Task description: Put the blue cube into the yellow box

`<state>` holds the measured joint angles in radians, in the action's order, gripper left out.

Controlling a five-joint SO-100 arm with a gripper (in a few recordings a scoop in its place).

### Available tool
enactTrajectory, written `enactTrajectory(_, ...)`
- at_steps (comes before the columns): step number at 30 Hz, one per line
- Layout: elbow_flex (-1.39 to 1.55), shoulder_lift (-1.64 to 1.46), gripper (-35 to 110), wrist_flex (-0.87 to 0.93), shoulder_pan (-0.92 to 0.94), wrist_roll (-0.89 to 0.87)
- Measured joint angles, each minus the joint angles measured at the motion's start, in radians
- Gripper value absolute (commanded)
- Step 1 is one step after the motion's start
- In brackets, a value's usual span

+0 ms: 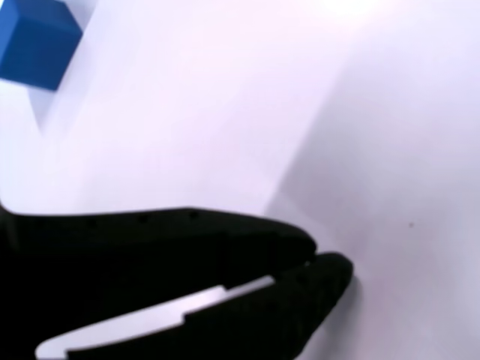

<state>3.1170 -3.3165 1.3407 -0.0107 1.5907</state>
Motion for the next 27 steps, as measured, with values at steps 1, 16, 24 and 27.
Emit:
enactTrajectory(1,0.000,0.000,5,-0.006,0.000,0.014)
enactTrajectory(16,-0.500,0.574,38,-0.267,-0.202,0.037)
enactTrajectory(24,-0.908,0.857,38,-0.259,-0.440,-0.043)
enactTrajectory(27,-1.040,0.989,44,-0.244,-0.532,-0.078)
